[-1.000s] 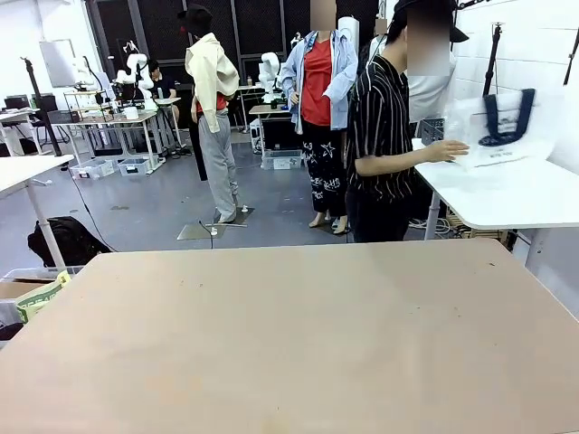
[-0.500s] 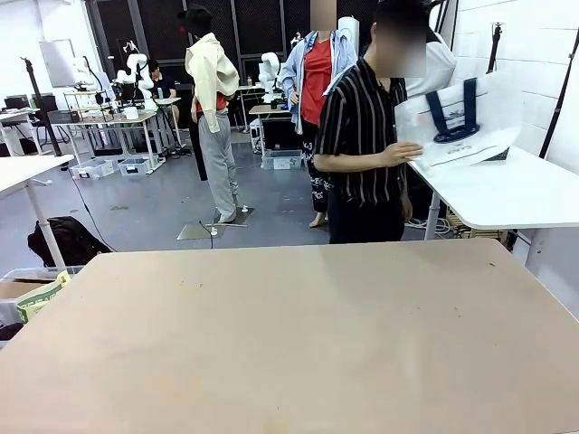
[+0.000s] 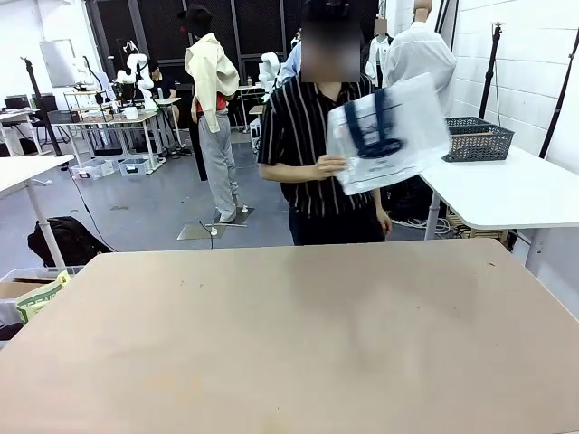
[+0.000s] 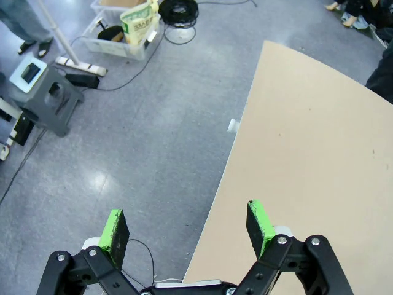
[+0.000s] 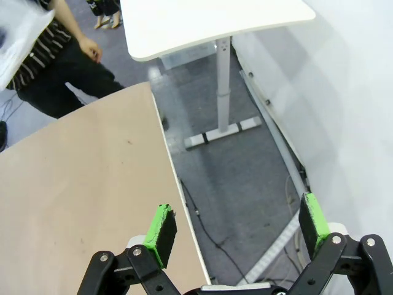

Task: Transfer purchased items from the store into the shopping bag.
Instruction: Open the Reusable shopping bag in the center of the table.

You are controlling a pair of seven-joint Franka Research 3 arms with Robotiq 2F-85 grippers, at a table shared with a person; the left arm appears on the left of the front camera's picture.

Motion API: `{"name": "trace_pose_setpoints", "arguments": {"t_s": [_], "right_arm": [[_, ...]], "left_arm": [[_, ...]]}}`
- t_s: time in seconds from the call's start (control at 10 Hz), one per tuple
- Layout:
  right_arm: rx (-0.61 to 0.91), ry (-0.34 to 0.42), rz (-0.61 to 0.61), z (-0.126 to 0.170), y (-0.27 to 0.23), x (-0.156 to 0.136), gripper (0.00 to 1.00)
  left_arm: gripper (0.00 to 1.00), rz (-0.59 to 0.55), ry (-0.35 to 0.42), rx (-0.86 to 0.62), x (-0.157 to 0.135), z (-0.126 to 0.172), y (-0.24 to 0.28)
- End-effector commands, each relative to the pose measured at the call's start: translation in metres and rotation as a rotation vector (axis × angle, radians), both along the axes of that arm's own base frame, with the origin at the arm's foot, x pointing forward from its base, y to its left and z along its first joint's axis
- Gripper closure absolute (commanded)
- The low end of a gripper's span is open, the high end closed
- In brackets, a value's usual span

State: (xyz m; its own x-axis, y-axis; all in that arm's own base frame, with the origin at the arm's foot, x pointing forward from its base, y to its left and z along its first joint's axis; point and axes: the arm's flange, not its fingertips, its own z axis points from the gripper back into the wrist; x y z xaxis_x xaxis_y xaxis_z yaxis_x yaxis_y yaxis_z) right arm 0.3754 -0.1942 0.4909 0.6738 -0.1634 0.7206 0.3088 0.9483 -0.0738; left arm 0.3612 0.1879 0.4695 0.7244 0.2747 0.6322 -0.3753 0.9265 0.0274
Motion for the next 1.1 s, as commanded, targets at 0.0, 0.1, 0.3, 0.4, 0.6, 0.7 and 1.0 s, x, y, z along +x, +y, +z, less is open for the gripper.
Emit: {"name": "trace_pose_setpoints", "arguments": {"t_s": [0.0,0.1,0.3,0.4,0.6,0.7,1.0], "right_arm": [[-0.005,0.008,0.005,-0.0024,0.0012,0.0009,0.0],[-0.005,0.008,0.005,-0.0024,0.0012,0.0009,0.0],[-0.005,0.008,0.005,-0.0024,0.0012,0.0009,0.0],[-0.005,0.008,0.005,-0.0024,0.0012,0.0009,0.0],[-0.005,0.008,0.005,-0.0024,0.0012,0.0009,0.0],[-0.005,0.008,0.005,-0.0024,0.0012,0.0009,0.0],[-0.005,0.008,0.005,-0.0024,0.0012,0.0009,0.0]], "left_arm": [[0.0,0.004,0.013,0.015,-0.0013,0.0,0.0003],[0.0,0.004,0.013,0.015,-0.0013,0.0,0.0003],[0.0,0.004,0.013,0.015,-0.0013,0.0,0.0003],[0.0,0.004,0.013,0.015,-0.0013,0.0,0.0003],[0.0,0.004,0.013,0.015,-0.0013,0.0,0.0003],[0.0,0.004,0.013,0.015,-0.0013,0.0,0.0003],[0.0,0.004,0.013,0.015,-0.0013,0.0,0.0003]]}}
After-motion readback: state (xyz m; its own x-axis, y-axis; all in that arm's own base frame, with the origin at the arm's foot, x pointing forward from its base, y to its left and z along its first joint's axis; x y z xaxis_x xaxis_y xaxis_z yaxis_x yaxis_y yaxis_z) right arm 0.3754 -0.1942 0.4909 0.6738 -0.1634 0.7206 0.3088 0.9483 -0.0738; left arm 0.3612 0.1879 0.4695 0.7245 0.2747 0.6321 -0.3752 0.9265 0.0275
